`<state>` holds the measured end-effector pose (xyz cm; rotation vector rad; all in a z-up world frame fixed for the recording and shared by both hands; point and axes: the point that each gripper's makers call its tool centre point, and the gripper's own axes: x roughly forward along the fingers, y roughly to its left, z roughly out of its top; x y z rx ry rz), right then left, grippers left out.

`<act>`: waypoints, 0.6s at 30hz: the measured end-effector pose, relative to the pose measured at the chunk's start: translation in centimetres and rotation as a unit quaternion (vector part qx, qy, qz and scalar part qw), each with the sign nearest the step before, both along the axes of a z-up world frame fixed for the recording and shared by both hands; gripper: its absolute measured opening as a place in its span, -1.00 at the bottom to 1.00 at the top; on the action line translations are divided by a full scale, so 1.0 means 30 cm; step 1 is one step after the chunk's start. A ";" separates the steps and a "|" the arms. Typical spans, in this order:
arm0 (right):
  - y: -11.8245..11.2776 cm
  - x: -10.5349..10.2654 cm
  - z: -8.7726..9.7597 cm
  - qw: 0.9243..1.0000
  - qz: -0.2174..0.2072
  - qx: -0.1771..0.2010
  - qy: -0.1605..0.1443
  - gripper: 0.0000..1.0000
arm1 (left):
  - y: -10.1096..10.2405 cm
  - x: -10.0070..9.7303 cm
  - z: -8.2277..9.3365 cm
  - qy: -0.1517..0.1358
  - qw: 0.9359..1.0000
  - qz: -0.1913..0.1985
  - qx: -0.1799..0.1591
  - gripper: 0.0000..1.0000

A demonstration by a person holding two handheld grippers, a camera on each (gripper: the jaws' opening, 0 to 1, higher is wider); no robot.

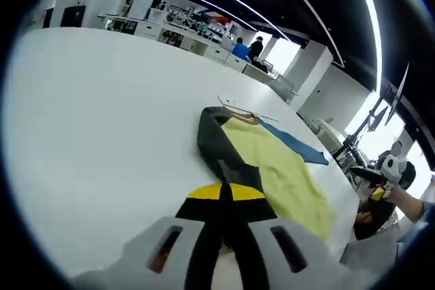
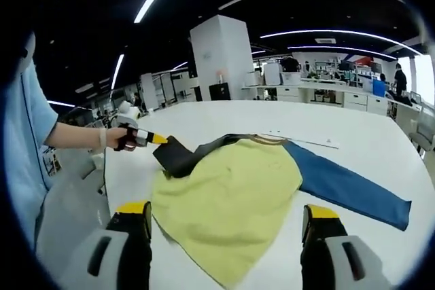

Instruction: Fold the garment on the visible template until the final outline fits inside the template.

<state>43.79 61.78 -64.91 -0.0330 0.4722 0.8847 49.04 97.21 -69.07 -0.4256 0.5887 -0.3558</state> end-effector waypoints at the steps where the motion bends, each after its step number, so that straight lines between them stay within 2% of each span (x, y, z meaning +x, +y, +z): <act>1: 0.000 0.006 -0.003 1.000 0.000 0.001 0.002 0.84 | 0.022 -0.001 0.000 0.000 1.000 0.004 0.009 -1.00; 7: -0.004 0.025 -0.001 1.000 -0.003 0.004 0.000 0.84 | 0.104 -0.014 -0.001 -0.003 0.999 0.019 0.042 -1.00; 14: -0.015 0.039 -0.003 1.000 -0.015 0.003 0.001 0.85 | 0.213 -0.005 -0.004 -0.006 0.998 0.041 0.051 -1.00; 18: -0.020 0.039 -0.018 1.000 -0.020 -0.006 0.007 0.85 | 0.285 0.014 -0.026 -0.007 0.997 0.057 0.052 -1.00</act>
